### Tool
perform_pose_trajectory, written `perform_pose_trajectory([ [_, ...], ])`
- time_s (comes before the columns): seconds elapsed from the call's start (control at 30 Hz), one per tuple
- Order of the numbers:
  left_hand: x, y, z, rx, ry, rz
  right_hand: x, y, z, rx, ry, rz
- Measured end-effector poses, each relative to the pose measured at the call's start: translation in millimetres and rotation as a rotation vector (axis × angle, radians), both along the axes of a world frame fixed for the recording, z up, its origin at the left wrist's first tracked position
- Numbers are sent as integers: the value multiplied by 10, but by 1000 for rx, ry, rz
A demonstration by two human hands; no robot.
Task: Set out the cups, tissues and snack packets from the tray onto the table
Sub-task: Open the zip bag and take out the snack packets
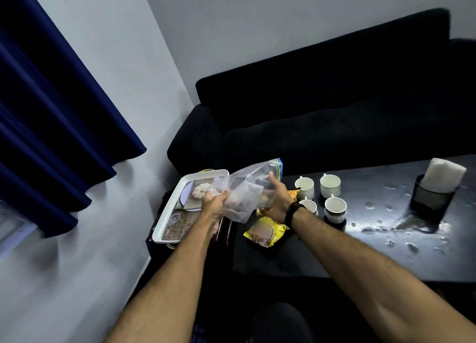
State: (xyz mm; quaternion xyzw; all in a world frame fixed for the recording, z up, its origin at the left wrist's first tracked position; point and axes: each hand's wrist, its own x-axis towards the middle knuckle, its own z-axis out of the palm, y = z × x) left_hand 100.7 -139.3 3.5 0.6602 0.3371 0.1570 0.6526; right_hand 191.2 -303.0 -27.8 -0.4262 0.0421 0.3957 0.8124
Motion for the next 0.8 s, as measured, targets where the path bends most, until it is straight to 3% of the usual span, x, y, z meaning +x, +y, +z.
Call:
perform_pose_trajectory([
  [0.17,95,-458,45,-63,-27,-181,2,11,227,-22,-136,-58],
  [0.27,158,-604,13,-107,-121,-208,-8,-143,351,-75,-233,58],
  [0.37,173,-697,-24,-172,-248,-299,-12,-344,421,-182,-276,158],
  [0.5,155,-834,-2,-214,-271,-394,3,-559,442,-376,-334,145],
  [0.63,206,-1010,29,-173,-237,-277,-21,-640,414,-511,-473,53],
  [0.7,268,-1062,117,-191,-265,-211,-18,-650,405,-370,-595,-5],
  [0.8,324,-1054,233,-249,-282,-115,-69,-760,518,-24,-481,-35],
])
